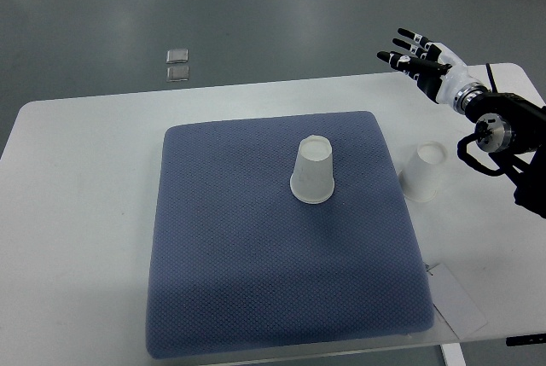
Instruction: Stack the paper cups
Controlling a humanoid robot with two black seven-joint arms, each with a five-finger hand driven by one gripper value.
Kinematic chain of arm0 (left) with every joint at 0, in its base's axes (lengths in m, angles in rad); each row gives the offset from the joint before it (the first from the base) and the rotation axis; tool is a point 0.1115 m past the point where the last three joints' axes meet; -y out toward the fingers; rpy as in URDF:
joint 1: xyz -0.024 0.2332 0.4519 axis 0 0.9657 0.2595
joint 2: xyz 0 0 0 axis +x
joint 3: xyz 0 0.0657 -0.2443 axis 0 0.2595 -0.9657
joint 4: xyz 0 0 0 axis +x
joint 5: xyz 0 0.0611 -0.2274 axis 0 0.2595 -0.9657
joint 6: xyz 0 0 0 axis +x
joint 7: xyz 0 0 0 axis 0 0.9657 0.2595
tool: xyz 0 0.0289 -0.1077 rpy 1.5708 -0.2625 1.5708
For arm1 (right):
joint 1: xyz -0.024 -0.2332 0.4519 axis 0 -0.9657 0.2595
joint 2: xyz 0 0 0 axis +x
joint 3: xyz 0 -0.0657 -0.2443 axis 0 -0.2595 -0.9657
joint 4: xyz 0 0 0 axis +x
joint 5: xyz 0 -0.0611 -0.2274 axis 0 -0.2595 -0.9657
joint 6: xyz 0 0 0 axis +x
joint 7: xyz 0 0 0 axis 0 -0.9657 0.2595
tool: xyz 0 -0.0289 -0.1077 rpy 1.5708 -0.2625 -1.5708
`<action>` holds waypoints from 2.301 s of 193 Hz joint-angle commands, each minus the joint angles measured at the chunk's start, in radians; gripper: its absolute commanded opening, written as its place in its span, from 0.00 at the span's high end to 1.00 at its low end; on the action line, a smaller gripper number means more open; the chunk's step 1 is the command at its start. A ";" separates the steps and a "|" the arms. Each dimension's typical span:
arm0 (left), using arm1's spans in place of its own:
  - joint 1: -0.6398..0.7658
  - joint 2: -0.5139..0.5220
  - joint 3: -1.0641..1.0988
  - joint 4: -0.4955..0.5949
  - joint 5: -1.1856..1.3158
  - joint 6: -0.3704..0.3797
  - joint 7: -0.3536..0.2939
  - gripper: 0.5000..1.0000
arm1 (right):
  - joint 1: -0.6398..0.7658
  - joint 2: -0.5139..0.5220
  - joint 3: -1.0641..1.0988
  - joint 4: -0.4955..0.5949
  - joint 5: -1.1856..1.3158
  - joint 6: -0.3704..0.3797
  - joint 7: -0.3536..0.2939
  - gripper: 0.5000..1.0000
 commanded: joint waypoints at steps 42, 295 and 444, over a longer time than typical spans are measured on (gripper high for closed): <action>0.001 0.000 -0.001 0.001 0.000 0.000 0.000 0.00 | 0.002 -0.001 0.002 0.000 0.000 -0.002 -0.001 0.17; 0.001 0.000 -0.001 0.000 0.000 0.000 0.000 0.00 | 0.016 -0.097 0.003 0.020 -0.081 0.084 0.007 0.17; 0.001 0.000 -0.001 0.000 0.000 0.000 0.000 0.00 | 0.211 -0.533 -0.290 0.469 -0.974 0.291 0.047 0.17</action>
